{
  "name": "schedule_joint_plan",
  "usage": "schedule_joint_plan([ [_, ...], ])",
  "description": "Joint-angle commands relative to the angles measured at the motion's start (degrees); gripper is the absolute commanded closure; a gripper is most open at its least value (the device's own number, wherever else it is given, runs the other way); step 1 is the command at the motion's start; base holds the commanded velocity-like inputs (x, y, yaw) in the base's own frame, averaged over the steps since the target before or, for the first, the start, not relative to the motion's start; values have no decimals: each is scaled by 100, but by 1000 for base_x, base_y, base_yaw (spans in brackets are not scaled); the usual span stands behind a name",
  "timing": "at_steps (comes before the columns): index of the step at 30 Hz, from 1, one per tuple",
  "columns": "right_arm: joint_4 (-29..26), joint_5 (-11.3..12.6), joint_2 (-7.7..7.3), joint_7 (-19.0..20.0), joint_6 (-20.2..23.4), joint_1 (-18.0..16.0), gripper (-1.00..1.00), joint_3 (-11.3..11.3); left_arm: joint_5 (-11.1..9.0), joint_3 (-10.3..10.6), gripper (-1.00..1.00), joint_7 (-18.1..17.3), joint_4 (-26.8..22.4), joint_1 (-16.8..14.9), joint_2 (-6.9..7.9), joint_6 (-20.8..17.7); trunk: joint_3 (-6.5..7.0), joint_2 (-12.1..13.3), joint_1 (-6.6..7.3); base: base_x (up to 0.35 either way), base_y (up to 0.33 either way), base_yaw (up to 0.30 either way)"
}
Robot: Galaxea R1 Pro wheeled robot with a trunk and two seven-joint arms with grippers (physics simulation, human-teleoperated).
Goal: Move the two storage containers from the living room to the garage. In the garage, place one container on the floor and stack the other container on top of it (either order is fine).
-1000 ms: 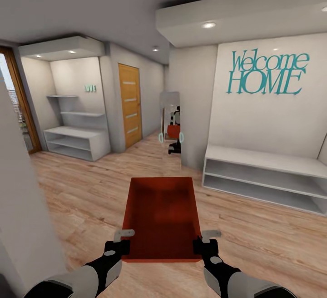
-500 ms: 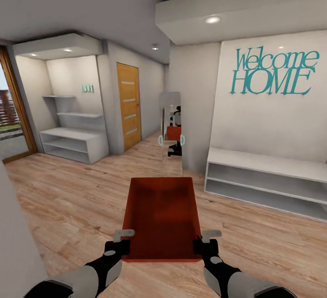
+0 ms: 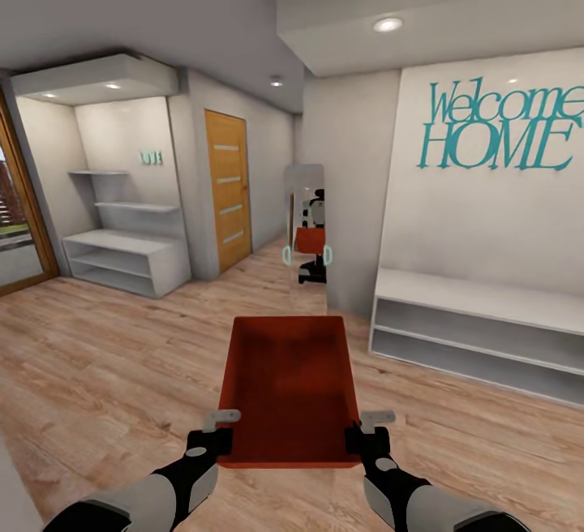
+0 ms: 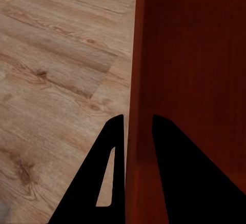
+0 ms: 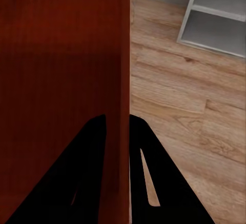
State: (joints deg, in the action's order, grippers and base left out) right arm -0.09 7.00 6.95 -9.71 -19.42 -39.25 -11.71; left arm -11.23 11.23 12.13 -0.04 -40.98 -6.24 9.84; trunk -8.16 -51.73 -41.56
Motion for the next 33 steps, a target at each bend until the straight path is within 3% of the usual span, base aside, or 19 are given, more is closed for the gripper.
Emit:
schedule_joint_plan([
  [1,18,96,-27,-5,-17,-4,100,187,33,-21,100,44,-14,-6,35,290,-9,-6,-4,321,0,0],
  [24,18,93,-27,-5,-18,-4,100,186,33,-17,100,44,-14,-6,35,290,-9,-6,-4,322,0,2],
  [33,18,91,-27,3,-18,-4,100,178,33,-16,100,44,-14,-6,35,292,-9,-6,-4,322,0,218],
])
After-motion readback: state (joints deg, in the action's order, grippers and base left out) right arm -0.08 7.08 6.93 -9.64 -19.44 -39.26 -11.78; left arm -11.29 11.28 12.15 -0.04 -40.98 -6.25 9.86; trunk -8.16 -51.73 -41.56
